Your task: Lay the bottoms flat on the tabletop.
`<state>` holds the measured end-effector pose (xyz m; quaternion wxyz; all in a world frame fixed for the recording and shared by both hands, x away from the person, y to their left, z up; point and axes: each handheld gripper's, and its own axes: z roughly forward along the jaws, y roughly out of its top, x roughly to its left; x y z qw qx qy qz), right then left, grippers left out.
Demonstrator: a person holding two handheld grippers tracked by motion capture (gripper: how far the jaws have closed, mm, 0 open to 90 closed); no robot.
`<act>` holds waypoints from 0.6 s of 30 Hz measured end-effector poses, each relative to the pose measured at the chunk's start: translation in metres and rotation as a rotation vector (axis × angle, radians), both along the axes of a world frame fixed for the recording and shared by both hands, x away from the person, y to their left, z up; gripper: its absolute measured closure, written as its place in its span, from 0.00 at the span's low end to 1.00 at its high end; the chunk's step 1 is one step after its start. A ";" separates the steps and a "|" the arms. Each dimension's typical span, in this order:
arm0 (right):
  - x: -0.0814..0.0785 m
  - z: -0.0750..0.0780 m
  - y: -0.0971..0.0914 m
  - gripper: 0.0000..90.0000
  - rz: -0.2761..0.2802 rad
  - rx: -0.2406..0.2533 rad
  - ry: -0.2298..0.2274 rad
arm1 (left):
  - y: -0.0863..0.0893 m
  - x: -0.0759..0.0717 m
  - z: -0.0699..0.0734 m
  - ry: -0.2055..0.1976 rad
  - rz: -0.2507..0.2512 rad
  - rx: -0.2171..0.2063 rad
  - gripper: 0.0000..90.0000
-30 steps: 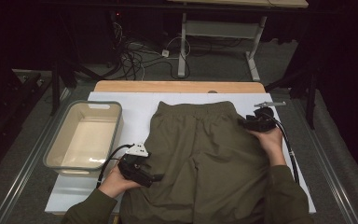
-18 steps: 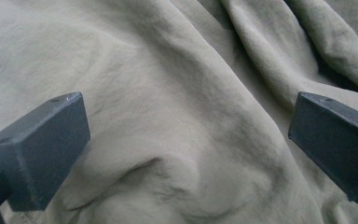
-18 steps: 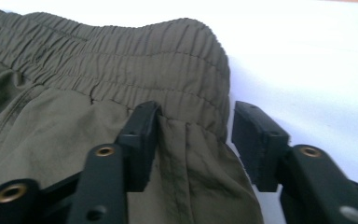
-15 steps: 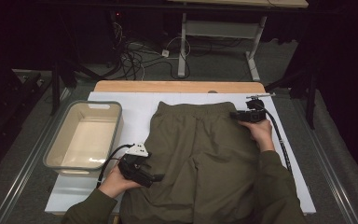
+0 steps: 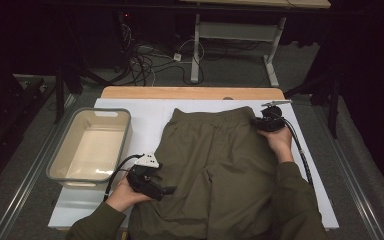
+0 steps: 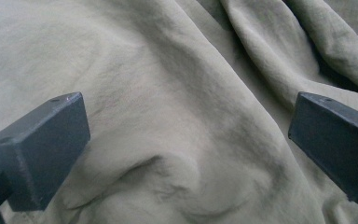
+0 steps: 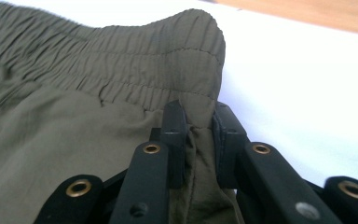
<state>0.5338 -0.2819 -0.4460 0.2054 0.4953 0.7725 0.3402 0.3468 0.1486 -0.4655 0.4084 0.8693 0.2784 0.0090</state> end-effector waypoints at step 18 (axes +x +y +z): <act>0.010 0.000 -0.017 0.56 -0.084 0.061 0.000 | 0.003 0.002 0.002 -0.010 0.025 -0.012 0.00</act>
